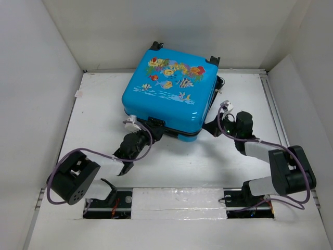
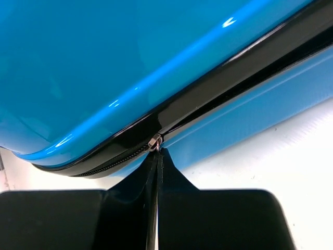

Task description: Pack the luggage

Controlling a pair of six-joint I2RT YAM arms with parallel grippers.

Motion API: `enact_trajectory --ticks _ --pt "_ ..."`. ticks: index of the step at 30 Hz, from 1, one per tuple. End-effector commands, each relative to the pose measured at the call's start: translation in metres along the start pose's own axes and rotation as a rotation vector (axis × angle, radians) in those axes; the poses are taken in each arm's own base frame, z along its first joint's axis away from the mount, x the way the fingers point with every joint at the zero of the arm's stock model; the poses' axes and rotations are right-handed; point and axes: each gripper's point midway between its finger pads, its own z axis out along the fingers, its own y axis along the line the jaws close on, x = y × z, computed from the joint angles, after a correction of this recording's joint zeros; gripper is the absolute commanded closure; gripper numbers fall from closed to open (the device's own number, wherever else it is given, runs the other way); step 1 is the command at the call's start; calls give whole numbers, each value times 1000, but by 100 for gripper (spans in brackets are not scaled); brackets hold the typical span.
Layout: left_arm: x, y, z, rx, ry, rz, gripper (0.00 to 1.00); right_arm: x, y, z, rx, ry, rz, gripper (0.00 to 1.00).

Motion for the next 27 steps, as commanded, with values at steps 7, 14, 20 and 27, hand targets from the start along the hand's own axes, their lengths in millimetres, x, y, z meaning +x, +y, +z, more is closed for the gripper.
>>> enact_trajectory --ticks 7,14,20,27 --pt "1 -50 21 114 -38 -1 41 5 52 -20 109 -73 26 100" --pt "10 -62 32 147 -21 -23 42 69 109 -41 145 101 141 100" --pt "22 -85 43 182 1 -23 42 61 167 -15 93 104 148 100" --pt "26 -94 35 200 26 -21 42 25 176 52 208 -67 125 100"
